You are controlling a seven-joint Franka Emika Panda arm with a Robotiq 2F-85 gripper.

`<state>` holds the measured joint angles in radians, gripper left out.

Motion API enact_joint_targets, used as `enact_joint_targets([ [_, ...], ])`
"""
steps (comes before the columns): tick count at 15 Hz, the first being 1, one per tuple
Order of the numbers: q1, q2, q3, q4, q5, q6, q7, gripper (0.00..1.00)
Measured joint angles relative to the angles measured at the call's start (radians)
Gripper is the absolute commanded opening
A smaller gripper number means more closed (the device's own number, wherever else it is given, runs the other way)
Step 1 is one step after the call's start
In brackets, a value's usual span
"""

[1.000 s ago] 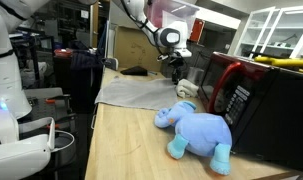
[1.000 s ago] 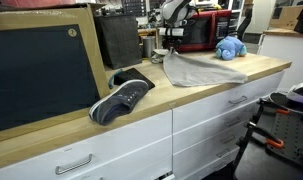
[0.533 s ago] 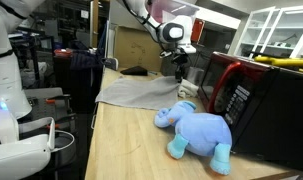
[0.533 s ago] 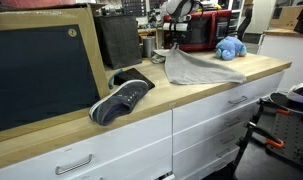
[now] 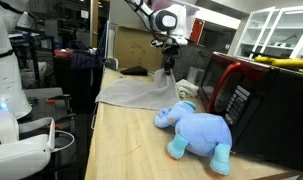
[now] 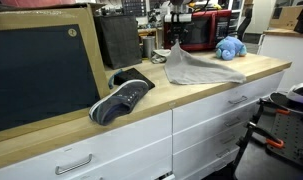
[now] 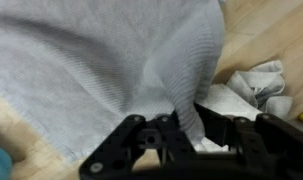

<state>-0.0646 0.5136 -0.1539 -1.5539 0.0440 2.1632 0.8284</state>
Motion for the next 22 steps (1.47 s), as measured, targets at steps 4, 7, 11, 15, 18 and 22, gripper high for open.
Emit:
enact_joint_targets([
  [4, 0.035, -0.093, 0.020, -0.130, 0.000, -0.001, -0.001, 0.02],
  [7, 0.068, -0.160, 0.030, -0.227, -0.001, -0.002, 0.003, 0.02],
  [11, 0.089, -0.255, 0.040, -0.334, -0.002, -0.022, 0.004, 0.02],
  [15, 0.091, -0.340, 0.046, -0.431, -0.019, -0.032, 0.004, 0.02],
  [18, 0.094, -0.398, 0.070, -0.509, -0.027, -0.032, 0.006, 0.02],
  [22, 0.100, -0.470, 0.117, -0.594, -0.017, -0.032, 0.038, 0.23],
])
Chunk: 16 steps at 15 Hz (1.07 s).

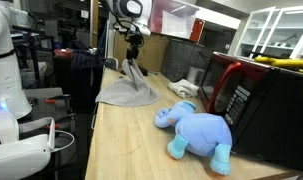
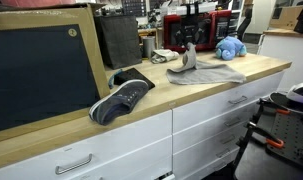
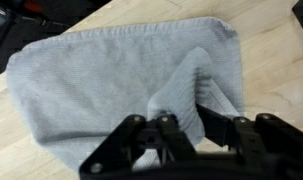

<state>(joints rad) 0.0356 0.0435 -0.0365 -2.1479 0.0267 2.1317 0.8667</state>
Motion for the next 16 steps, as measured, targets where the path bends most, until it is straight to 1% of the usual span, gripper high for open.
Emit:
enact_joint_targets([
  [1, 0.000, -0.014, 0.011, -0.014, 0.005, 0.000, 0.009, 0.35],
  [2, 0.000, -0.026, 0.018, -0.024, 0.010, 0.000, 0.018, 0.40],
  [3, 0.000, -0.036, 0.024, -0.032, 0.016, 0.001, 0.022, 0.48],
  [5, -0.002, -0.048, 0.026, -0.039, 0.029, 0.001, 0.022, 0.62],
  [8, -0.025, -0.048, 0.014, -0.028, 0.044, 0.002, 0.023, 0.85],
  [10, -0.053, -0.031, -0.005, -0.001, 0.045, 0.002, 0.023, 0.99],
  [13, -0.094, 0.047, -0.041, 0.067, 0.045, 0.015, 0.023, 1.00],
  [16, -0.116, 0.178, -0.075, 0.143, 0.044, 0.060, 0.026, 1.00],
])
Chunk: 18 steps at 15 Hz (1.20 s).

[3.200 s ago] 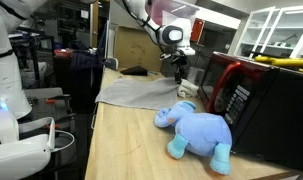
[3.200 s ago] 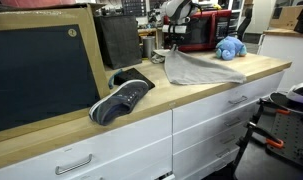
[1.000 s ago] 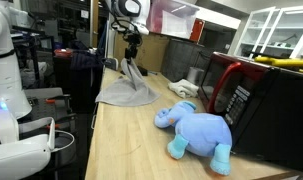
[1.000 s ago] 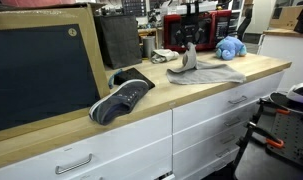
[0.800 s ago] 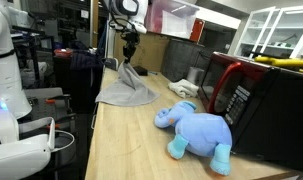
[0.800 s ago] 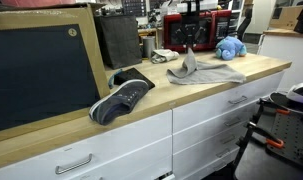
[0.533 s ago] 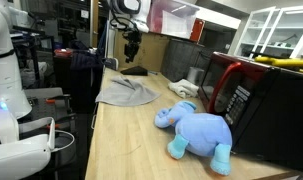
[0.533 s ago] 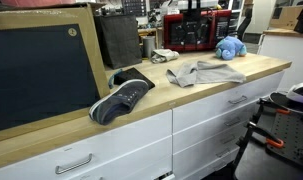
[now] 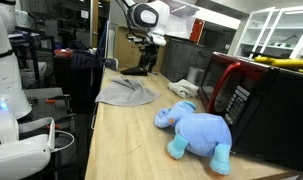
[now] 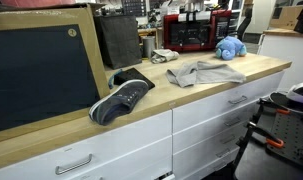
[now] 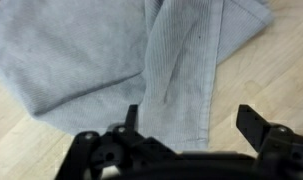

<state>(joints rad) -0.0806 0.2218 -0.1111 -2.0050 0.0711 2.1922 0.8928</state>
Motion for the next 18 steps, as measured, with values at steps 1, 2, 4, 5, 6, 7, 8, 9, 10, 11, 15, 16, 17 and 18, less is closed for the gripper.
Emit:
enact_joint_targets([
  [1, -0.002, 0.049, -0.009, 0.028, 0.000, 0.009, 0.010, 1.00],
  [2, -0.002, 0.097, -0.016, 0.057, 0.000, 0.015, 0.025, 1.00],
  [4, -0.002, 0.184, -0.024, 0.121, 0.000, 0.023, 0.060, 1.00],
  [5, -0.001, 0.221, -0.026, 0.154, 0.000, 0.027, 0.075, 1.00],
  [6, -0.001, 0.254, -0.027, 0.186, 0.000, 0.028, 0.086, 1.00],
  [7, 0.000, 0.283, -0.028, 0.219, 0.000, 0.028, 0.096, 1.00],
  [8, 0.000, 0.306, -0.029, 0.250, 0.000, 0.028, 0.098, 1.00],
  [9, 0.000, 0.324, -0.030, 0.277, 0.000, 0.028, 0.099, 1.00],
  [10, 0.000, 0.341, -0.031, 0.301, 0.000, 0.028, 0.099, 1.00],
  [11, 0.000, 0.355, -0.033, 0.323, 0.000, 0.028, 0.099, 1.00],
  [15, 0.004, 0.409, -0.061, 0.380, -0.011, 0.017, 0.099, 1.00],
  [16, 0.006, 0.422, -0.072, 0.387, -0.019, 0.005, 0.100, 1.00],
  [17, 0.007, 0.432, -0.083, 0.391, -0.027, -0.007, 0.100, 0.75],
  [18, 0.008, 0.438, -0.090, 0.394, -0.032, -0.014, 0.100, 0.74],
])
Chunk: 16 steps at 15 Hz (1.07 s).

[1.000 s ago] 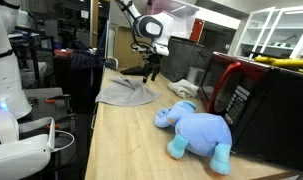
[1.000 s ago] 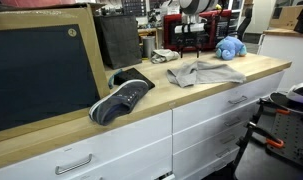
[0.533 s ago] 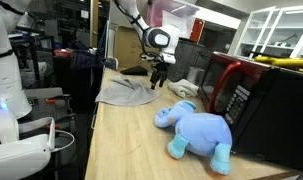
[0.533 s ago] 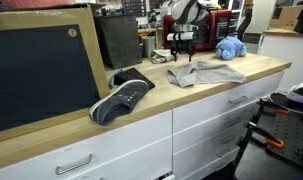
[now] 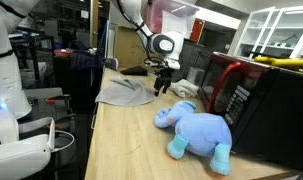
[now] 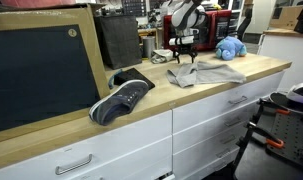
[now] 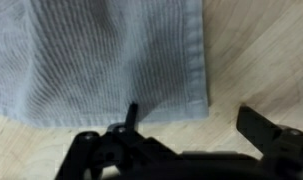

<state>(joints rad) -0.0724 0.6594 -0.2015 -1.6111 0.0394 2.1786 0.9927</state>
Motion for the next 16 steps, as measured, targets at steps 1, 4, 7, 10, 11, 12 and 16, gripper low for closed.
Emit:
enact_joint_targets([
  [1, 0.001, 0.003, -0.006, 0.001, -0.005, -0.009, 0.000, 0.68],
  [4, 0.001, 0.005, -0.015, 0.002, -0.017, -0.055, 0.000, 0.42],
  [7, -0.001, 0.004, -0.019, 0.005, -0.018, -0.107, 0.000, 0.21],
  [10, 0.000, -0.002, -0.019, 0.006, -0.018, -0.147, 0.000, 0.01],
  [11, 0.000, -0.005, -0.019, 0.006, -0.018, -0.156, 0.000, 0.00],
  [12, -0.001, -0.008, -0.019, 0.006, -0.018, -0.164, 0.000, 0.00],
  [16, -0.015, -0.027, -0.020, 0.006, -0.018, -0.163, -0.006, 0.00],
])
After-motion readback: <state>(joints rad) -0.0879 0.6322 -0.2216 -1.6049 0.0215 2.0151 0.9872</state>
